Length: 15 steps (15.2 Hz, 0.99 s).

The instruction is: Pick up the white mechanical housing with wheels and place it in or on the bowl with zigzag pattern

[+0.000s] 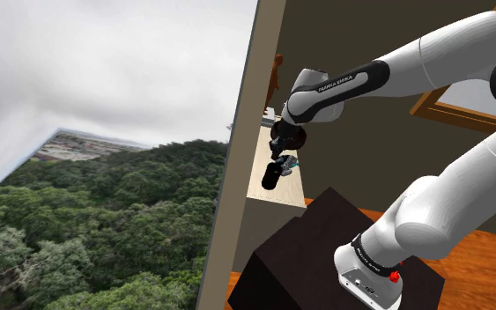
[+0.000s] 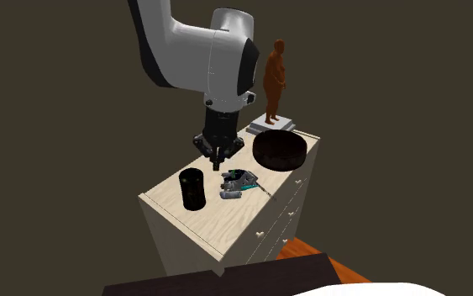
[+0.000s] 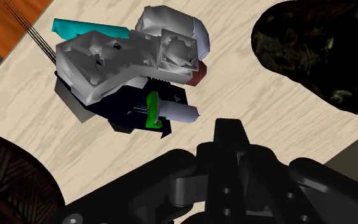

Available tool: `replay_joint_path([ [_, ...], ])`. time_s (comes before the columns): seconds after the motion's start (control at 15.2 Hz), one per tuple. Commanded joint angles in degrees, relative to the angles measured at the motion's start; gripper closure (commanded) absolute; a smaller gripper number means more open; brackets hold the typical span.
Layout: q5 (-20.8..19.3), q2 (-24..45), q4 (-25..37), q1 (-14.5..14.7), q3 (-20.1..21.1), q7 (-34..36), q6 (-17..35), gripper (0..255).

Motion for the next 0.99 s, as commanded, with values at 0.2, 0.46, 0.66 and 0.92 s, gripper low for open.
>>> replay_joint_path([
  [0.2,7.2,0.5,2.4,-3.3,-4.8,-5.8,-7.1,0],
  [0.46,14.5,3.3,6.1,-8.4,-11.0,-11.3,-17.1,0],
  [0.66,17.9,5.8,7.6,-11.0,-13.6,-13.7,-21.5,0],
  [0.92,19.8,7.1,5.9,-10.4,-12.9,-14.7,-18.8,0],
])
